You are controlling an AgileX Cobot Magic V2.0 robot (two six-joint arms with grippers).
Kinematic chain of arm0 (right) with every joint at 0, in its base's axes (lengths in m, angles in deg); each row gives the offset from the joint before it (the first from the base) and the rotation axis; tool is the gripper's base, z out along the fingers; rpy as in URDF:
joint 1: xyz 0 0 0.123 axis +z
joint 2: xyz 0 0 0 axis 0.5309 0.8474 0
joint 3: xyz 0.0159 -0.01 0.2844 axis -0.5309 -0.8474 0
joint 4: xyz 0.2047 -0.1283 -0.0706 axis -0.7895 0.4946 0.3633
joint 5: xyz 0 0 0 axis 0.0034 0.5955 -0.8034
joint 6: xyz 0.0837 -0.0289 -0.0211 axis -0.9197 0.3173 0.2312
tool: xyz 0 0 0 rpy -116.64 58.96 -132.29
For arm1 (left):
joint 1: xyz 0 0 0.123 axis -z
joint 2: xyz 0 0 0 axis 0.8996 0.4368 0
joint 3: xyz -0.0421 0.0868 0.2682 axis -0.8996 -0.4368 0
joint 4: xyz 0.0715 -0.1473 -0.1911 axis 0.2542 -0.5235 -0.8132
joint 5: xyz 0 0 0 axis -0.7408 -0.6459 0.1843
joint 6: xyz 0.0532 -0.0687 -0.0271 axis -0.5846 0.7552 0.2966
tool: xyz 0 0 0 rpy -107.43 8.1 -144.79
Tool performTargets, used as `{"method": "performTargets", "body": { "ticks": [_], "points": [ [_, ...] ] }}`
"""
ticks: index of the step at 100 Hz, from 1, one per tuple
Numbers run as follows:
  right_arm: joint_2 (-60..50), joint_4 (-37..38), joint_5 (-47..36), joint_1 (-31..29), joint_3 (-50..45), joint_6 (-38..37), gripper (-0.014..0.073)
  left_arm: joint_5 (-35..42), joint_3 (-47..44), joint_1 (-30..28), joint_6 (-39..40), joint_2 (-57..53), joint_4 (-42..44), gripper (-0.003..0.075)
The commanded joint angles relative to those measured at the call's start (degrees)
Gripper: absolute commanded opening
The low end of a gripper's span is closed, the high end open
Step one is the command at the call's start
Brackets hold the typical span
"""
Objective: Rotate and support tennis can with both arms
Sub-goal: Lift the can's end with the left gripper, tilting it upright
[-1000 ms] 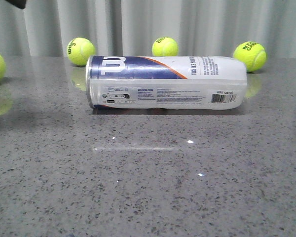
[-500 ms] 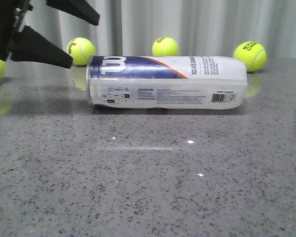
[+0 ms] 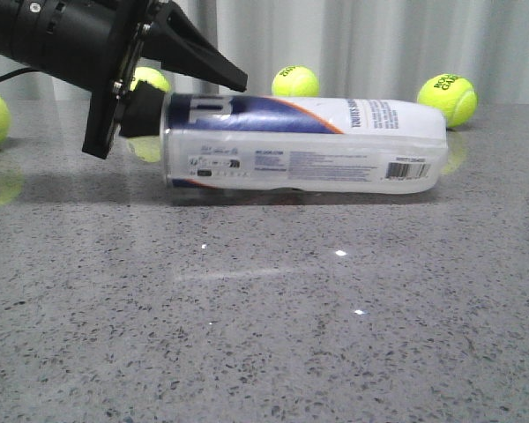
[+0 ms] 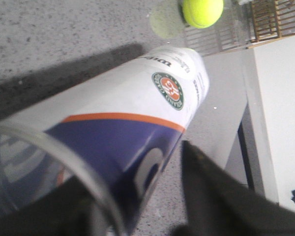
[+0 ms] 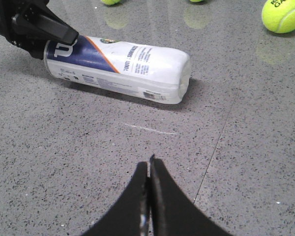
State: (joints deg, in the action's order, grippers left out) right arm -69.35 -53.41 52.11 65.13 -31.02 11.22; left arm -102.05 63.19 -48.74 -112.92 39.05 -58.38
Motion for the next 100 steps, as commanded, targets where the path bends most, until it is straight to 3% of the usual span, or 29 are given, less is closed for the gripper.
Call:
{"method": "performTargets", "body": {
  "ticks": [1,11,28,45,64,74,89,100],
  "points": [
    [0.5,0.8,-4.6,-0.3,1.5,0.4,-0.0066,-3.5,1.7,0.3,-0.7,-2.5,-4.9,0.0115],
    [0.5,0.8,-4.6,-0.3,1.5,0.4,-0.0066,-5.5,1.7,0.3,-2.2,-2.5,-5.3,-0.0022],
    [0.5,0.8,-4.6,-0.3,1.5,0.4,-0.0066,-7.6,1.9,0.3,-4.9,-3.7,-9.0,-0.0021],
    [0.5,0.8,-4.6,-0.3,1.5,0.4,-0.0066,-7.0,4.6,0.3,-3.1,-9.6,-3.9,-0.0021],
    [0.5,0.8,-4.6,-0.3,1.5,0.4,-0.0066,-2.4,12.8,1.1,8.3,-18.9,18.8,-0.0021],
    [0.5,0.8,-4.6,-0.3,1.5,0.4,-0.0066,-3.7,16.9,1.2,15.3,-22.1,31.3,-0.0021],
    [0.5,0.8,-4.6,-0.3,1.5,0.4,-0.0066,-9.4,21.2,1.6,22.3,-24.7,42.0,-0.0021],
    [0.5,0.8,-4.6,-0.3,1.5,0.4,-0.0066,-9.4,22.2,4.5,27.1,-26.1,50.4,-0.0021]
  ]
}}
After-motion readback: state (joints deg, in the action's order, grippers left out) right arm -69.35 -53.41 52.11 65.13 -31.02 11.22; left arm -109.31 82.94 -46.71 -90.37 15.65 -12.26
